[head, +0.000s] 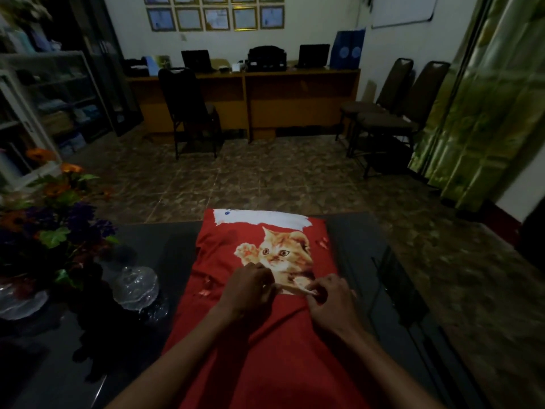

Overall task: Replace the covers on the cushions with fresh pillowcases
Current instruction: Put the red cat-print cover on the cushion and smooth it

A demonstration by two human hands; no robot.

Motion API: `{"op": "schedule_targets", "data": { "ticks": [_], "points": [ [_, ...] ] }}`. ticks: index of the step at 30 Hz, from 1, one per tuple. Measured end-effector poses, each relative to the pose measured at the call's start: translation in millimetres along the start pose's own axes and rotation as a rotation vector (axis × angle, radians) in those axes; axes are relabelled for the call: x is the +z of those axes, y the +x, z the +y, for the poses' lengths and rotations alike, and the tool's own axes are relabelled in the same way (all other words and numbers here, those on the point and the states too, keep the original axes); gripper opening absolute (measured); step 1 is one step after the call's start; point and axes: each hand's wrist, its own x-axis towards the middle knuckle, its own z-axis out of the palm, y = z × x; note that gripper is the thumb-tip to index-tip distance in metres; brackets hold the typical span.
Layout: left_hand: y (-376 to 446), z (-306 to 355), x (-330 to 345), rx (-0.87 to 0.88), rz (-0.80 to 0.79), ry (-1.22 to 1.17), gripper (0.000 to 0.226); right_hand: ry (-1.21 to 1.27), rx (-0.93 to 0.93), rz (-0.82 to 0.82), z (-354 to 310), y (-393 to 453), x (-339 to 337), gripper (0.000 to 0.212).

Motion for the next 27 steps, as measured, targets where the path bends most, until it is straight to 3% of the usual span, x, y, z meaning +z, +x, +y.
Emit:
{"op": "schedule_targets", "data": {
  "ticks": [7, 10, 16, 19, 23, 27],
  "points": [
    [14, 13, -16, -0.108, 0.082, -0.225, 0.019, 0.085, -0.031, -0.057, -27, 12, 6, 0.015],
    [6, 7, -13, -0.068, 0.086, -0.145, 0.015, 0.069, -0.177, -0.111, -16, 14, 9, 0.027],
    [-14, -2, -19, 0.082, 0.086, 0.023, 0.019, 0.027, -0.220, -0.300, -4, 2, -1, 0.029],
    [-30, -9, -18, 0.070, -0.030, 0.010, 0.029, 0.015, -0.243, -0.304, -8, -6, -8, 0.025],
    [-40, -10, -15, -0.055, -0.079, 0.012, 0.050, 0.029, -0.278, -0.230, -9, -16, -3, 0.039],
    [-36, 6, -17, -0.146, -0.005, -0.020, 0.023, 0.046, -0.222, -0.148, -13, -16, 0, 0.029]
  ]
}}
